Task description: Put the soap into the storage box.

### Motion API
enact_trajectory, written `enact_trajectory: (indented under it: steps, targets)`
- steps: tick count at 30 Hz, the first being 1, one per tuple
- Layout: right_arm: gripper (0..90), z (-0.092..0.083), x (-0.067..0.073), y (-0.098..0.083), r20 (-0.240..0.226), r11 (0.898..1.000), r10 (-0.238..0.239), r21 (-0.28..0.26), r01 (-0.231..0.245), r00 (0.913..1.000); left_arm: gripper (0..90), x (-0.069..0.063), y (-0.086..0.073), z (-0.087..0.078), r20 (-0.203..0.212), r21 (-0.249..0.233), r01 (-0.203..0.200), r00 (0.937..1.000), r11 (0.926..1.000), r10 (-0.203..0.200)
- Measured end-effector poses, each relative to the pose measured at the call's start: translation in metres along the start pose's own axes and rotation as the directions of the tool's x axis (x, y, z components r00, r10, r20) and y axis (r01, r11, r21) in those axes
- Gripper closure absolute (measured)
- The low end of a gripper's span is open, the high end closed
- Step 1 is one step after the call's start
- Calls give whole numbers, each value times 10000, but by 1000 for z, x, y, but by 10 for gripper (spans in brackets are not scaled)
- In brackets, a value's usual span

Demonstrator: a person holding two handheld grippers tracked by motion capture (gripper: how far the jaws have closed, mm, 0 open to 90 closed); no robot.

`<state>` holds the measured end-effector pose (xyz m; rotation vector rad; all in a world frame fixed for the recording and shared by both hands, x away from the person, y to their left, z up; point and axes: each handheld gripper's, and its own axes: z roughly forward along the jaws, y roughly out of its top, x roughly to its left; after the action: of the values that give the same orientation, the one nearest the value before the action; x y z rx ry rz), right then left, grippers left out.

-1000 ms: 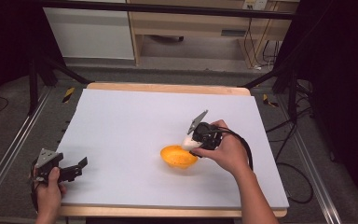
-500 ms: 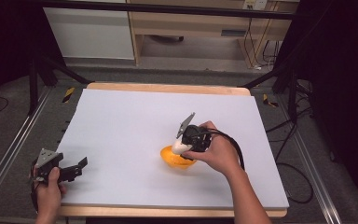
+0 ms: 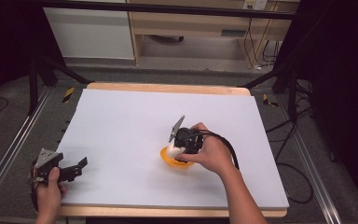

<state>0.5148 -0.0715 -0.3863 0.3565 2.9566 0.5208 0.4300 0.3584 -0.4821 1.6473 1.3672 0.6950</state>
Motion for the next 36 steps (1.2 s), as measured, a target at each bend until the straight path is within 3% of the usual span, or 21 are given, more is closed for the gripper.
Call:
enact_trajectory:
  steps: [3, 13, 14, 16, 18, 21, 24, 25, 28, 29, 30, 31, 32, 33, 34, 35, 36]
  targets:
    - [495, 6, -2, 1, -11, 9998, -174, 116, 174, 9998, 0, 0, 0, 0, 21, -3, 36, 10000, 10000, -36]
    - [457, 13, -2, 1, -327, 9995, -34, 321, 44, 9995, 0, 0, 0, 0, 16, -4, 13, 10000, 10000, -13]
    - [363, 10, -3, -1, -293, 9999, 132, -60, -134, 9995, 0, 0, 0, 0, 17, -2, 38, 10000, 10000, -38]
    - [332, 4, -5, -4, -165, 9986, 413, -326, -418, 9990, 0, 0, 0, 0, 14, -5, 7, 10000, 10000, -7]
    - [321, 1, -6, -6, -77, 9982, 410, -445, -413, 9991, 0, 0, 0, 0, 7, 26, 9, 10000, 10000, -9]
    - [274, -9, -9, -15, 234, 9915, 973, -891, -949, 9950, 0, 0, 0, 0, 5, 25, 9, 10000, 10000, -9]
    - [250, -12, -11, -20, 302, 9861, 1159, -1236, -1113, 9928, 0, 0, 0, 0, 3, 9, 20, 10000, 10000, -20]
    - [212, -17, -13, -28, 489, 9783, 1554, -1459, -1469, 9866, 0, 0, 0, 0, -1, 32, -3, 10000, 10000, 3]
    - [164, -19, -15, -34, 670, 9710, 1814, -1705, -1678, 9811, 0, 0, 0, 0, 1, 29, 9, 10000, 10000, -9]
    - [120, -21, -16, -41, 743, 9589, 2246, -1940, -2068, 9716, 0, 0, 0, 0, -1, 26, -2, 10000, 10000, 2]
    - [120, -21, -16, -41, 743, 9589, 2246, -1940, -2068, 9716, 0, 0, 0, 0, -1, 26, -2, 10000, 10000, 2]
    - [63, -22, -18, -48, 789, 9465, 2617, -2158, -2398, 9619, 0, 0, 0, 0, -16, 31, -47, 10000, 10000, 47]
    - [63, -22, -18, -48, 789, 9465, 2617, -2158, -2398, 9619, 0, 0, 0, 0, -16, 31, -47, 10000, 10000, 47]
    - [25, -22, -19, -55, 800, 9328, 2983, -2355, -2727, 9511, 0, 0, 0, 0, -17, 13, -45, 10000, 10000, 45]
    - [25, -22, -19, -55, 800, 9328, 2983, -2355, -2727, 9511, 0, 0, 0, 0, -17, 13, -45, 10000, 10000, 45]
    - [5, -22, -20, -62, 856, 9188, 3318, -2548, -3014, 9394, 0, 0, 0, 0, -19, 13, -58, 10000, 10000, 58]
    - [5, -23, -21, -63, 866, 9161, 3369, -2601, -3051, 9376, 0, 0, 0, 0, -22, 16, -58, 10000, 10000, 58]
